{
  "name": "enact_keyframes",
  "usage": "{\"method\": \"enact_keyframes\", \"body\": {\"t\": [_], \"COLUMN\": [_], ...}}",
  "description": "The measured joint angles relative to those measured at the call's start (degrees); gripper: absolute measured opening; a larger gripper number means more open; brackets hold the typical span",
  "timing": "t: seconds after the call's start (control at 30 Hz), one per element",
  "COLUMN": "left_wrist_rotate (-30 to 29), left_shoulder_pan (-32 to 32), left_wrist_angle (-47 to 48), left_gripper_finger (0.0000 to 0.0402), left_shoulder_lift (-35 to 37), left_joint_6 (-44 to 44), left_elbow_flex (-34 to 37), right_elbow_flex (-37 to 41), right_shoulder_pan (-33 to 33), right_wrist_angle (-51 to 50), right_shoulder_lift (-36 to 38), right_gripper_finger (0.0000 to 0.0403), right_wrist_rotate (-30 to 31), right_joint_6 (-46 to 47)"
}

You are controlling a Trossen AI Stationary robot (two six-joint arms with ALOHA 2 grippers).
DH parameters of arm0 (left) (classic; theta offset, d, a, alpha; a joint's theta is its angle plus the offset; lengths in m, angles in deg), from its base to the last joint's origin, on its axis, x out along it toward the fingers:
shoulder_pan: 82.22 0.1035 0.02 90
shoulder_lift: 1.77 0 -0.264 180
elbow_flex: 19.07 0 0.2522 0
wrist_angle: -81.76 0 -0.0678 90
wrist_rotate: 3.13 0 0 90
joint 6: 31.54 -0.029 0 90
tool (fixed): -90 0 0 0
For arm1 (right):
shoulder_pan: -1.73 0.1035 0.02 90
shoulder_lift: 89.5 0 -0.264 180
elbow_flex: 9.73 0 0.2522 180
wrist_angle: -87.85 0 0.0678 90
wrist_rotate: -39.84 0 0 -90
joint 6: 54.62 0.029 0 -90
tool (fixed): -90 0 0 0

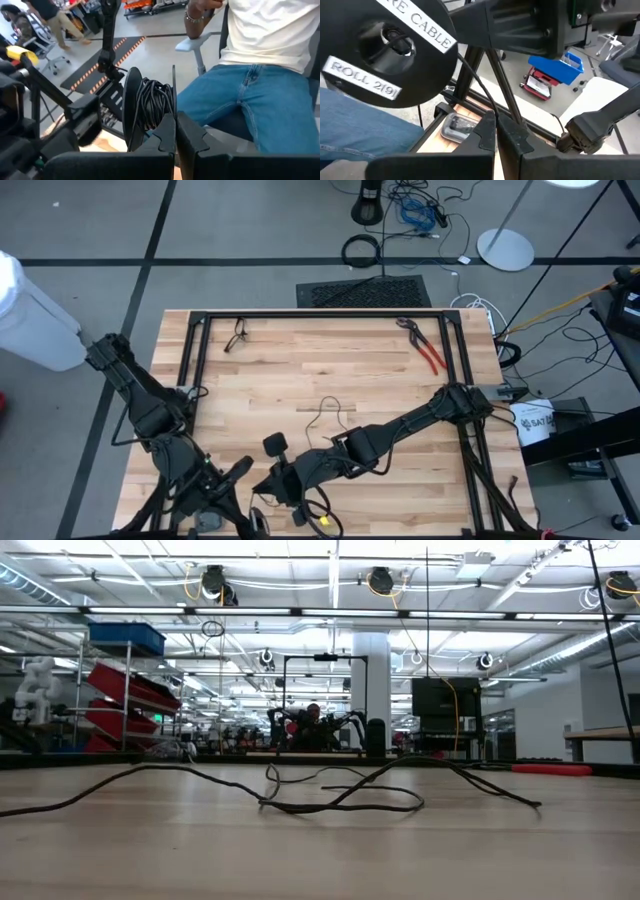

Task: Coil cords
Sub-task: Coil the black wire onto the spool

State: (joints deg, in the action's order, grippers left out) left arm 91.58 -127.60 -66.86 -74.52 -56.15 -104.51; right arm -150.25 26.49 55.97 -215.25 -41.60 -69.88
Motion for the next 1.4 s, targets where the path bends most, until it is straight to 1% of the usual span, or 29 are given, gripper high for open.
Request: {"method": "enact_keyframes", "body": {"t": [0.13, 0.2, 0.33, 0.47, 0.57, 0.77, 0.93, 1.07, 1.2, 1.3, 1.4], "left_wrist_rotate": [-0.1, -0.5, -2.9, -5.4, -8.6, -18.3, -22.6, -25.4, -31.5, -33.4, -34.2], "left_shoulder_pan": [-0.3, -0.5, -0.6, -1.3, -2.3, -4.1, -4.9, -5.4, -5.6, -5.7, -5.7], "left_wrist_angle": [-1.1, -1.1, -1.3, -1.0, 0.5, 4.3, 5.5, 5.7, 5.9, 7.9, 10.5], "left_gripper_finger": [0.0002, 0.0002, 0.0002, 0.0002, 0.0002, 0.0002, 0.0002, 0.0002, 0.0002, 0.0002, 0.0002], "left_shoulder_lift": [0.1, 0.2, 1.0, 2.2, 3.0, 4.5, 5.2, 5.7, 6.7, 7.5, 8.2], "left_joint_6": [-1.6, -1.8, -1.4, -1.2, 0.3, 3.6, 4.9, 7.5, 10.8, 13.6, 15.3], "left_elbow_flex": [0.0, 0.0, 0.0, 0.0, 0.0, 0.0, 0.0, 0.0, -0.1, -0.1, -0.1], "right_elbow_flex": [0.0, 0.0, 0.0, 0.0, 0.0, 0.0, 0.0, 0.0, 0.0, 0.0, 0.0], "right_shoulder_pan": [0.0, 0.0, 0.2, 0.6, 0.8, 1.2, 2.6, 3.9, 5.4, 6.2, 6.5], "right_wrist_angle": [-0.2, -0.5, -1.6, -4.3, -6.3, -9.8, -14.3, -19.3, -24.1, -27.2, -27.6], "right_shoulder_lift": [-0.1, -0.2, -0.2, -0.2, -0.2, 0.1, 2.1, 3.0, 4.7, 5.3, 5.4], "right_gripper_finger": [0.0000, 0.0000, 0.0000, 0.0000, 0.0001, 0.0018, 0.0038, 0.0053, 0.0064, 0.0068, 0.0068], "right_wrist_rotate": [-0.5, -2.3, -4.3, -4.4, -4.5, -3.9, 1.9, 4.8, 9.1, 12.1, 12.7], "right_joint_6": [0.6, 0.7, 1.8, 3.9, 5.3, 7.1, 9.1, 10.6, 12.9, 14.7, 15.0]}}
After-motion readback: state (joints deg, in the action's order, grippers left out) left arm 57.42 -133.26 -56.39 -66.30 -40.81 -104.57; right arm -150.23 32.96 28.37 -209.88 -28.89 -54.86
